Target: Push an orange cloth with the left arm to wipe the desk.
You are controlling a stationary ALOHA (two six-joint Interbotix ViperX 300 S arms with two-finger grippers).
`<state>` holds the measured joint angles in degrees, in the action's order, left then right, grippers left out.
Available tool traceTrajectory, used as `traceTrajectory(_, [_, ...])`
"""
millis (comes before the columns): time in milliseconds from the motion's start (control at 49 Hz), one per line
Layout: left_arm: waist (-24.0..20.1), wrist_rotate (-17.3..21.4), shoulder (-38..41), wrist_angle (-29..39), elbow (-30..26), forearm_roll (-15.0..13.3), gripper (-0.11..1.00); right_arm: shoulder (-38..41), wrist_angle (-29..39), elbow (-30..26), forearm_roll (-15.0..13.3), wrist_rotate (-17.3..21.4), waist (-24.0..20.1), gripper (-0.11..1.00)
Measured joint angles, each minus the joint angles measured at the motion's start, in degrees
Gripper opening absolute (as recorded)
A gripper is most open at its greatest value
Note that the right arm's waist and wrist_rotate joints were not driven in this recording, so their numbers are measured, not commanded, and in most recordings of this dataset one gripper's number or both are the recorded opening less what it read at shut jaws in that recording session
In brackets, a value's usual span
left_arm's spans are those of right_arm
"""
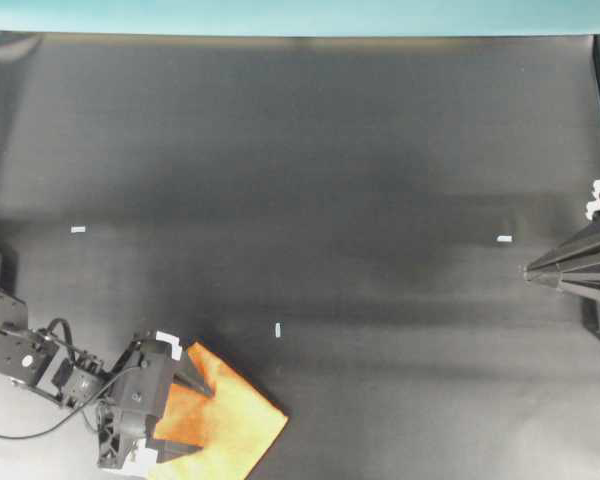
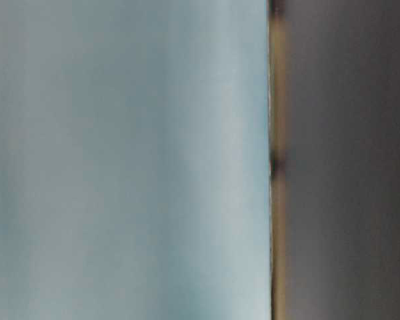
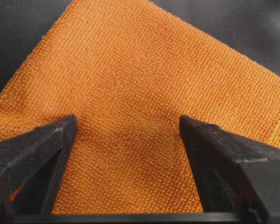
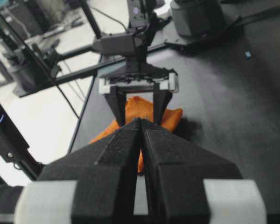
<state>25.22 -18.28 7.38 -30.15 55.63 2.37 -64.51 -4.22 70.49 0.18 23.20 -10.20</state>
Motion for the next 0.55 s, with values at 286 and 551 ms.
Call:
traceTrajectory(286, [-0.09, 0.00, 0.00, 0.00, 0.00, -0.09, 0.86, 0.00, -0.09, 0.00, 0.00, 0.00, 0.00, 0.00])
traceTrajectory(551, [-1.67, 2.72, -3.60, 0.09, 0.18, 0.00, 0.86, 0.09, 0.00, 0.00, 0.00, 0.00, 0.00, 0.00])
